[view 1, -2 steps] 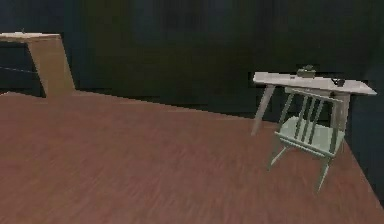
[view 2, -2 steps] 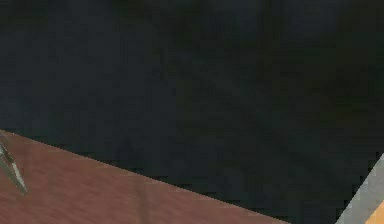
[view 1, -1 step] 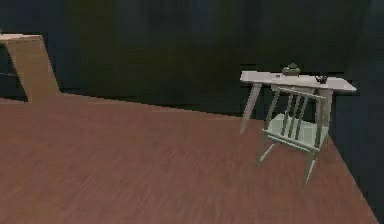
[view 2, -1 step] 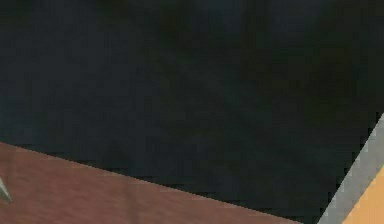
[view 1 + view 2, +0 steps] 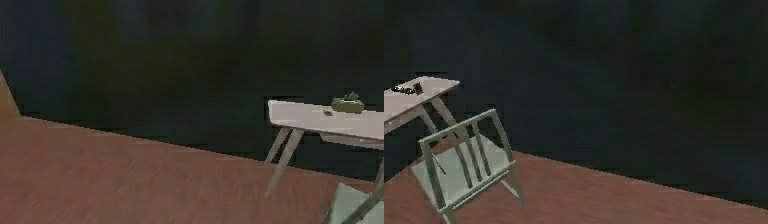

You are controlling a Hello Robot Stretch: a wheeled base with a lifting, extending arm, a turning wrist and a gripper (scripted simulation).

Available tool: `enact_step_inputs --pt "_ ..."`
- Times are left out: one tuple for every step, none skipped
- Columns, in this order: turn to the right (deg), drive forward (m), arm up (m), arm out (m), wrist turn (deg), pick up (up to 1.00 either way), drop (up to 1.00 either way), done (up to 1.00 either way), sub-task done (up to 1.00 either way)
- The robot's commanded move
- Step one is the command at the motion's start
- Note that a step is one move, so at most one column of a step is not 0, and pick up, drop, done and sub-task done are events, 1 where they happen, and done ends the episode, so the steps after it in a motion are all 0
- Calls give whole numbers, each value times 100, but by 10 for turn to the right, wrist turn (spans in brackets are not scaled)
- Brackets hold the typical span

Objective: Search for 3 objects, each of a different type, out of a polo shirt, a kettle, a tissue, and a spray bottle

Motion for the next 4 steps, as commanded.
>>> enact_step_inputs --pt "0 60 0 0 0 0 0 0 0" --pt "0 25 0 0 0 0 0 0 0" --pt "450 0 0 0 0 0 0 0 0" --pt "150 0 0 0 0 0 0 0 0"
